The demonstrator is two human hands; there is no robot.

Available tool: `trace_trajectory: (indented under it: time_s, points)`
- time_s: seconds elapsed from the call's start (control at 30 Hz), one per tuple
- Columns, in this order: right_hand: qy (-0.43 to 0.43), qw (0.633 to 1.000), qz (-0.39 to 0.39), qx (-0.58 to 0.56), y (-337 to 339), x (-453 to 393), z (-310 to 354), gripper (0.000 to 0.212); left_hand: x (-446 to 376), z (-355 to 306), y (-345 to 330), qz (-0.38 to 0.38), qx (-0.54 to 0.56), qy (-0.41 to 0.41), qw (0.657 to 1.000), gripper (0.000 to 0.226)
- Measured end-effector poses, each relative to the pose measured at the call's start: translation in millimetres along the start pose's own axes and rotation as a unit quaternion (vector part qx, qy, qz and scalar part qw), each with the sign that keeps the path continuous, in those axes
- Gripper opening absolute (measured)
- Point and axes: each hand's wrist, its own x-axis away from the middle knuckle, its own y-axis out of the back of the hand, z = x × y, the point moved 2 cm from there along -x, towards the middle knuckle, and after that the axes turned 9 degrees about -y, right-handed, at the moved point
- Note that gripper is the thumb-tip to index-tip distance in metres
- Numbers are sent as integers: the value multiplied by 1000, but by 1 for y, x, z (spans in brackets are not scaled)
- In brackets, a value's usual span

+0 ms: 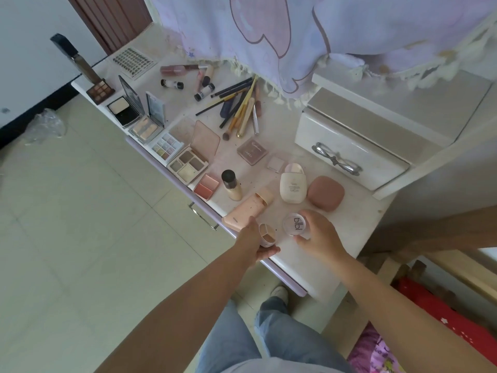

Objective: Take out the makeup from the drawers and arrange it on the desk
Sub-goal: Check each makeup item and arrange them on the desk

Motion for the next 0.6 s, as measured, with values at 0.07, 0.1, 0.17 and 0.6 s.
trace_trajectory:
  time_s: [0.07, 0.1, 0.17, 0.6]
  points:
    - [-1, 999, 1, 33, -3, -1, 1, 45, 0, 0, 0, -4, 3, -5, 1000, 44]
    - [-4, 999, 0, 45, -4, -2, 2, 46, 0, -1, 0, -7, 9, -9, 1000, 43]
    - [-12, 997, 1, 75, -7, -5, 5, 49, 1, -1, 0, -21, 18, -16, 999, 43]
    - [-40, 997, -33, 55, -8, -6, 13, 50, 19, 8, 21, -49, -219, -160, 961, 13]
